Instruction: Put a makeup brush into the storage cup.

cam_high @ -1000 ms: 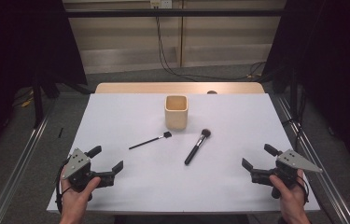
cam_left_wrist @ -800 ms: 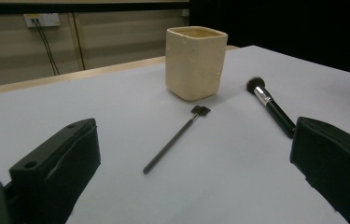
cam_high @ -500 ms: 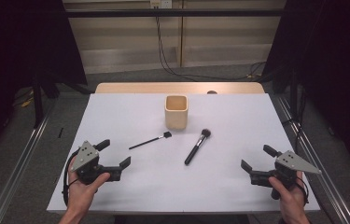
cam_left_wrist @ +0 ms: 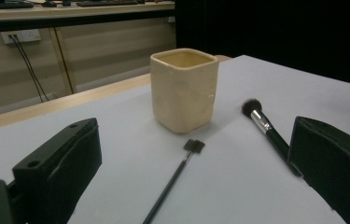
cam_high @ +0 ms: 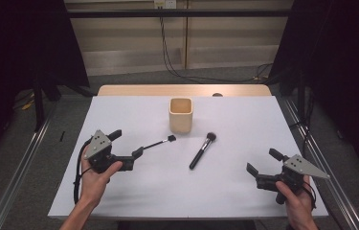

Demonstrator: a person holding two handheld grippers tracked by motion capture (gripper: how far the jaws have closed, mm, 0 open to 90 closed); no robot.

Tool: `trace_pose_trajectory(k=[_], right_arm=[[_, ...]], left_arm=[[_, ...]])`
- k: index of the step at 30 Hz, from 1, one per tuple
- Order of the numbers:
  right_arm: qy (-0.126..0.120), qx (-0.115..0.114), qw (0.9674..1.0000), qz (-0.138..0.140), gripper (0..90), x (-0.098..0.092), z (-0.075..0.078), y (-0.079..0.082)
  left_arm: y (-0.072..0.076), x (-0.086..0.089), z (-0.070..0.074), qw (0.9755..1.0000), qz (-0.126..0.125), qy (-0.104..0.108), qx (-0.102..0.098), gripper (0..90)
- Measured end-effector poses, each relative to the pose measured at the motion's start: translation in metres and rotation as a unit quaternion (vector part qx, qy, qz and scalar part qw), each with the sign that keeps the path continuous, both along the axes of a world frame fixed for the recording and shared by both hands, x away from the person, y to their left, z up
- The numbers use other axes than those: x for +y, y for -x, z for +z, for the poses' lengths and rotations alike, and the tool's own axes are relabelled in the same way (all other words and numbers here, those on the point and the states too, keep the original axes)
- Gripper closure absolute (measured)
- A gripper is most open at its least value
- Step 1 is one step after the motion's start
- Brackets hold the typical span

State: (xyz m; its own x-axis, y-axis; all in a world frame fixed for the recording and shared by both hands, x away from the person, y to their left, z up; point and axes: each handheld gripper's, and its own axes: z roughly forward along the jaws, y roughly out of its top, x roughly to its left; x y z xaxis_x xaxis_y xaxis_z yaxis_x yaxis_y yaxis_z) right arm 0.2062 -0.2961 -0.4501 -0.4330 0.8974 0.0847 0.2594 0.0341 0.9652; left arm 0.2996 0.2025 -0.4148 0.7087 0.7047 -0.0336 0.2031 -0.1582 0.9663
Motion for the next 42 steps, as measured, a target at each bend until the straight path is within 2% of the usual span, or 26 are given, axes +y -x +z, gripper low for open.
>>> trace_pose_trajectory(k=[8,15,18,23,25,27,29,33,36,40,42], right_arm=[[0.003,0.004,1.0000,0.007,0.0,0.000,-0.001,0.000],[0.002,0.009,0.9999,0.009,0.0,0.000,-0.001,-0.001],[0.002,0.010,0.9999,0.010,0.0,0.000,-0.001,-0.001],[0.002,0.010,0.9998,0.015,0.0,-0.001,-0.001,0.000],[0.002,0.012,0.9998,0.014,0.0,0.000,-0.001,0.000],[0.001,0.013,0.9998,0.014,0.0,0.000,-0.001,0.000],[0.003,0.014,0.9998,0.015,0.0,0.000,-0.001,0.000],[0.006,0.011,0.9998,0.017,0.0,0.000,-0.001,0.001],[0.005,0.013,0.9998,0.016,0.0,-0.001,-0.001,0.002],[0.006,0.014,0.9998,0.015,0.0,0.000,-0.001,0.002],[0.007,0.014,0.9997,0.016,0.0,0.000,-0.002,0.002]], left_arm=[[-0.018,-0.013,0.006,0.9999,-0.005,-0.002,-0.014,4.6],[-0.030,-0.021,0.012,0.9999,-0.008,-0.003,-0.013,3.7],[-0.039,-0.026,0.013,1.0000,-0.007,-0.004,0.000,3.8],[-0.045,-0.031,0.013,0.9999,-0.005,-0.013,0.004,3.8],[-0.046,-0.039,0.017,0.9998,-0.012,-0.016,0.000,3.8],[-0.046,-0.042,0.019,0.9997,-0.017,-0.016,0.005,3.8],[-0.054,-0.048,0.022,0.9993,-0.019,-0.031,0.002,3.8],[-0.063,-0.051,0.021,0.9986,-0.021,-0.045,0.014,3.8],[-0.073,-0.053,0.017,0.9974,-0.014,-0.069,0.016,3.9],[-0.082,-0.056,0.013,0.9952,-0.024,-0.080,0.051,4.1],[-0.082,-0.060,0.014,0.9925,-0.029,-0.103,0.059,4.5]])
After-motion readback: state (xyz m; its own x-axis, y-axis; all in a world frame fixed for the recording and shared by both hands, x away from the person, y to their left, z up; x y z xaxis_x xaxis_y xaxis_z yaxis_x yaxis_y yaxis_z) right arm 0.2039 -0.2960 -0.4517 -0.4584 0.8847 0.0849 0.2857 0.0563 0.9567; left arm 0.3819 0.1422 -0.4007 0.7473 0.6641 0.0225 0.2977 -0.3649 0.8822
